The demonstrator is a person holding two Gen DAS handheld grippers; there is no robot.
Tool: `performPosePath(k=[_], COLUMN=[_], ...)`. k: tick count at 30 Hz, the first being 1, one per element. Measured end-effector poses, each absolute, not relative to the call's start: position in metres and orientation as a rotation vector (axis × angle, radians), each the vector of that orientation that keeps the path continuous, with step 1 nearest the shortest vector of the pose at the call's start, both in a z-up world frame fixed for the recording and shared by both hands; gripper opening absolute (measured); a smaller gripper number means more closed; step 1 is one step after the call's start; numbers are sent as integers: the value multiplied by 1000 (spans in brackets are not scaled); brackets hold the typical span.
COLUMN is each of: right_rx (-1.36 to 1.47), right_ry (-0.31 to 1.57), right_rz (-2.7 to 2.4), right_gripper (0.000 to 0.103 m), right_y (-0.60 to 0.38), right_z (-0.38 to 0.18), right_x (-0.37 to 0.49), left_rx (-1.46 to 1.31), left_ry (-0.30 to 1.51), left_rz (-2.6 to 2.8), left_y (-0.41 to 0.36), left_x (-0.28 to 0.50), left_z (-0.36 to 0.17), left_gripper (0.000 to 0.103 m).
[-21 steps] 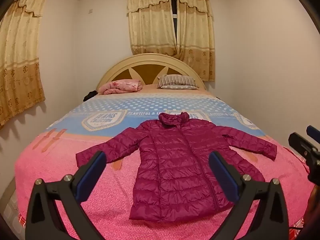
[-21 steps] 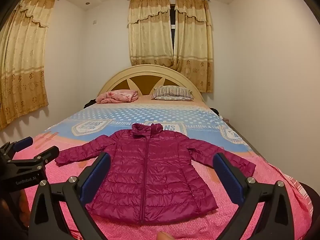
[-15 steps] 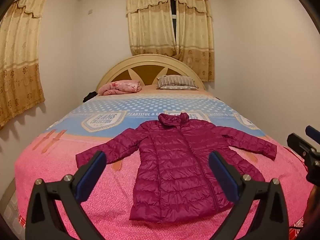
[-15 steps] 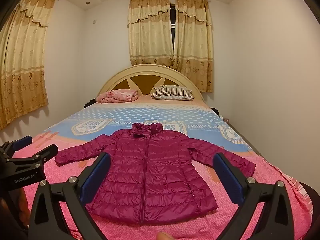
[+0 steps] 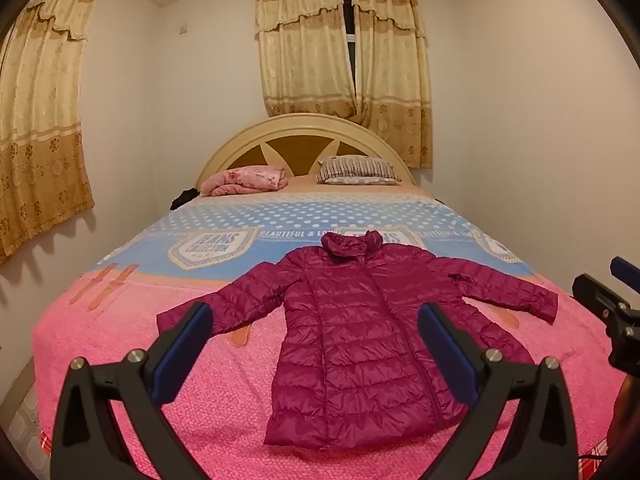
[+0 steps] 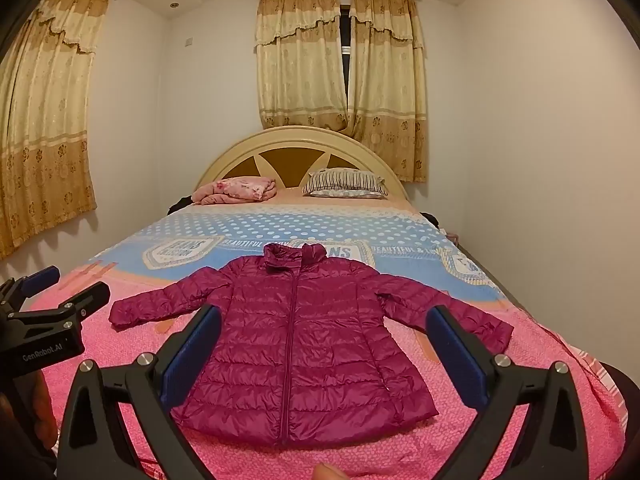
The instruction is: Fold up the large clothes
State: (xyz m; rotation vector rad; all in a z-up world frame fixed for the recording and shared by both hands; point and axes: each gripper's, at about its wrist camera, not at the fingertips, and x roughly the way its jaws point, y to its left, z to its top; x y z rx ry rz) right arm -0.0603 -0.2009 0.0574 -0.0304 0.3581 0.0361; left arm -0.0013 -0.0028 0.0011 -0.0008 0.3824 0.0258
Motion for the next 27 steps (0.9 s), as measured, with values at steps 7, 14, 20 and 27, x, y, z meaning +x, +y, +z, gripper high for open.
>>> performPosePath(k=[7, 14, 20, 27], right_rx=[-34, -33, -33, -34], right_ry=[367, 378, 383, 385], right_rz=[34, 35, 34, 32], right_gripper=[102, 102, 102, 102], right_y=[-197, -197, -196, -195], right_z=[57, 55, 52, 51], right_x=[-58, -54, -52, -51], left_rx=[5, -6, -5, -7], left_ry=[386, 386, 385, 385], left_rz=[28, 30, 31, 32], left_y=[-5, -1, -1, 3], left_x=[-1, -1, -1, 0], left_z=[0, 0, 1, 2], left_gripper=[103, 103, 103, 103])
